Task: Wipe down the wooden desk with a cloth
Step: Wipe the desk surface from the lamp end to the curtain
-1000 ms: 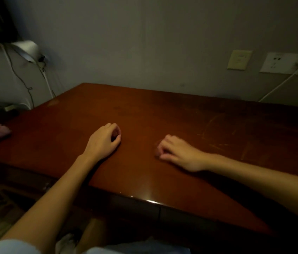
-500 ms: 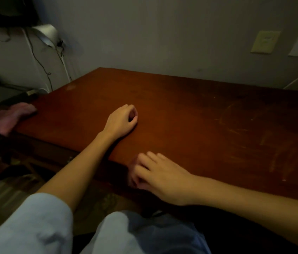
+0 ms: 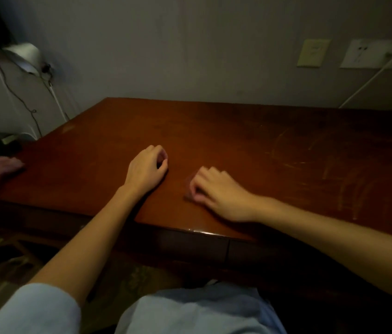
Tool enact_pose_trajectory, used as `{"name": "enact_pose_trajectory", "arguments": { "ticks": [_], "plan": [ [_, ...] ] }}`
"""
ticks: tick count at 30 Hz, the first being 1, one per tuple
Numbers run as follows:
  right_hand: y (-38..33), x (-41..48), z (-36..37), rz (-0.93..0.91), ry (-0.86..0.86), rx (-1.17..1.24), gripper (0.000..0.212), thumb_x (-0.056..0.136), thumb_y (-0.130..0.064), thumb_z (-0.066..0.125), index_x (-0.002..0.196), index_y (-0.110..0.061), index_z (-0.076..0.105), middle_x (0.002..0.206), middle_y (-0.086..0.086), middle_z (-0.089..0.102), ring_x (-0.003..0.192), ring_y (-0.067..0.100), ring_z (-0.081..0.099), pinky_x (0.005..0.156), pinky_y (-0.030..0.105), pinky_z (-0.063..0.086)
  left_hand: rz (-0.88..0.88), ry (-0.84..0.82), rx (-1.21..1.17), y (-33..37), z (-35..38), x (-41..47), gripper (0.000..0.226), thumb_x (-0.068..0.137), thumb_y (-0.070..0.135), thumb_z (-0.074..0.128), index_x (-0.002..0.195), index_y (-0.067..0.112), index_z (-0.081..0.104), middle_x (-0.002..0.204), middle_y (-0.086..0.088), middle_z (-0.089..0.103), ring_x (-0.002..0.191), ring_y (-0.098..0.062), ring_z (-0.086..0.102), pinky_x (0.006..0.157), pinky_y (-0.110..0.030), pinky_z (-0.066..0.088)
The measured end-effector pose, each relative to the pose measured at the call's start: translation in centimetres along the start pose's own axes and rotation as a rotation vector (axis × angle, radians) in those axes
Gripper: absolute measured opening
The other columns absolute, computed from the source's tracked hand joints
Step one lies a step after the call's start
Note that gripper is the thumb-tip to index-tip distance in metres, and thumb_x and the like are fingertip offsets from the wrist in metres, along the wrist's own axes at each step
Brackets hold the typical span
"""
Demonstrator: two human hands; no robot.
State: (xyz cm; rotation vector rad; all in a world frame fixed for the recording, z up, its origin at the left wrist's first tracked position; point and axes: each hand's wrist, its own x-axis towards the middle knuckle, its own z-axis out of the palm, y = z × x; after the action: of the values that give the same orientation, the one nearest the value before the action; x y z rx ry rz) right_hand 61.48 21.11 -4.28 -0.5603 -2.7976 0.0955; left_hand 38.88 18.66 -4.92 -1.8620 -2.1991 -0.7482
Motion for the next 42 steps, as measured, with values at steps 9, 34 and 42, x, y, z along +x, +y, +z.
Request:
{"name": "enact_pose_trajectory", "arguments": {
  "ticks": [9,34,42],
  "plan": [
    [13.8,-2.0,-2.9,0.368,-0.064,-0.04,0.031,0.096,-0.046,0.032,0.108,-0.022,0.049,0.112,-0.002,0.041,0.105,0.019,0.042,0.084,0.031,0.031,0.031,-0.086,-0.003,0.5,1.0,1.9,0.007,0.095,0.026,0.051,0.1,0.022,0.055,0.094,0.005,0.054,0.081,-0.008,0.053,0.063,-0.019,0.04],
    [25.9,11.0,-0.7,0.548,0.01,-0.066,0.022,0.099,-0.032,0.04,0.114,-0.019,0.048,0.121,0.005,0.043,0.112,0.024,0.041,0.09,0.035,0.031,0.003,-0.071,-0.057,4.6,9.8,18.5,0.031,0.094,0.034,0.052,0.067,0.022,0.049,0.072,0.007,0.052,0.064,-0.006,0.049,0.056,-0.02,0.039],
    [29.4,6.2,-2.5,0.477,-0.056,-0.034,0.026,0.098,-0.037,0.037,0.11,-0.019,0.05,0.109,-0.002,0.04,0.104,0.021,0.043,0.089,0.035,0.033,-0.001,-0.053,-0.071,4.1,10.7,19.3,0.03,0.094,0.033,0.052,0.067,0.023,0.048,0.07,0.008,0.051,0.062,-0.004,0.049,0.055,-0.018,0.039]
  ]
}}
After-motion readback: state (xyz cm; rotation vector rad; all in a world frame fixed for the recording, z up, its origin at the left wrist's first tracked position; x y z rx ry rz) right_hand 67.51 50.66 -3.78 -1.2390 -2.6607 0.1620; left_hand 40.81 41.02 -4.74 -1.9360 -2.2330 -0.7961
